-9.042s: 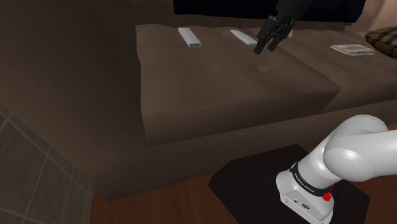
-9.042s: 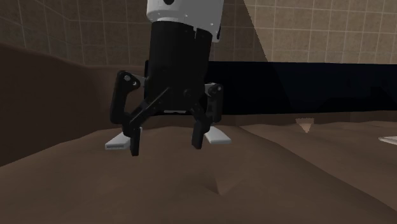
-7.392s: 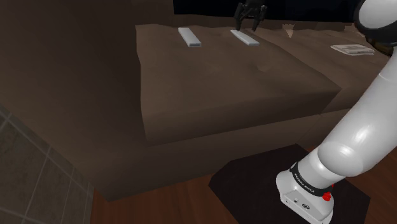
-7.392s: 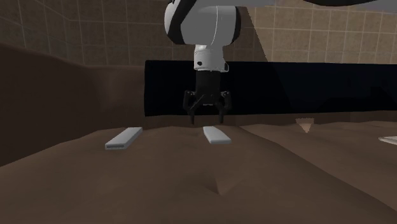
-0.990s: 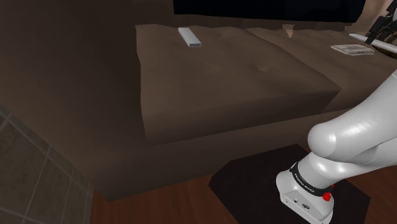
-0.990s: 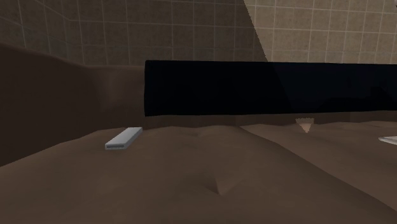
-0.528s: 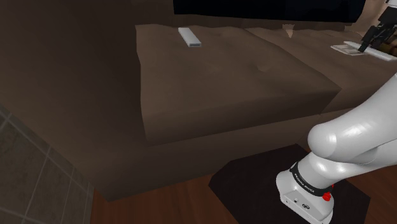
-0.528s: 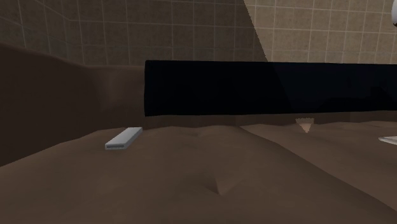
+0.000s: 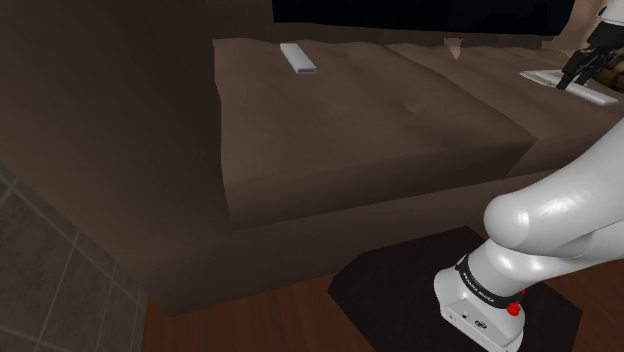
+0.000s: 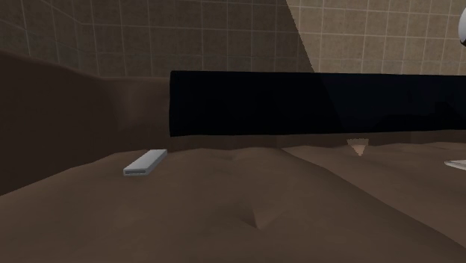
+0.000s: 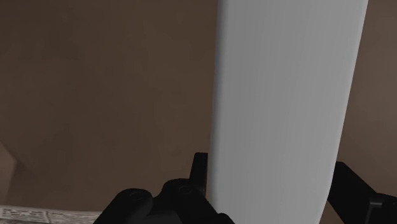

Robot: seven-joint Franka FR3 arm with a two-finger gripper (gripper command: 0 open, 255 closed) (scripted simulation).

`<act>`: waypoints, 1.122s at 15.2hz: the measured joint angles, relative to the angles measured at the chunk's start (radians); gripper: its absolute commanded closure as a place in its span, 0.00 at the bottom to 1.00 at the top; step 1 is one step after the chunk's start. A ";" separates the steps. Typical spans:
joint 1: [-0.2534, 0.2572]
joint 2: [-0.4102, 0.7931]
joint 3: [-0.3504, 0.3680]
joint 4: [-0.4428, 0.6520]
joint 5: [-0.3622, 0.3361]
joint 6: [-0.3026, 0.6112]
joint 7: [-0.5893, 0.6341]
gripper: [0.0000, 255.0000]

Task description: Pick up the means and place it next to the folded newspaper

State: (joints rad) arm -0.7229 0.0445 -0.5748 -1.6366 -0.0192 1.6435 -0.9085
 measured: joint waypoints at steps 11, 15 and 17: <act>-0.003 0.007 -0.002 0.048 0.004 -0.040 -0.006 0.00; -0.010 0.039 -0.006 0.163 0.021 -0.129 -0.016 0.00; -0.010 0.041 -0.005 0.171 0.022 -0.135 -0.016 0.00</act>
State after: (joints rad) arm -0.7327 0.0852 -0.5803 -1.4660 0.0030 1.5082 -0.9243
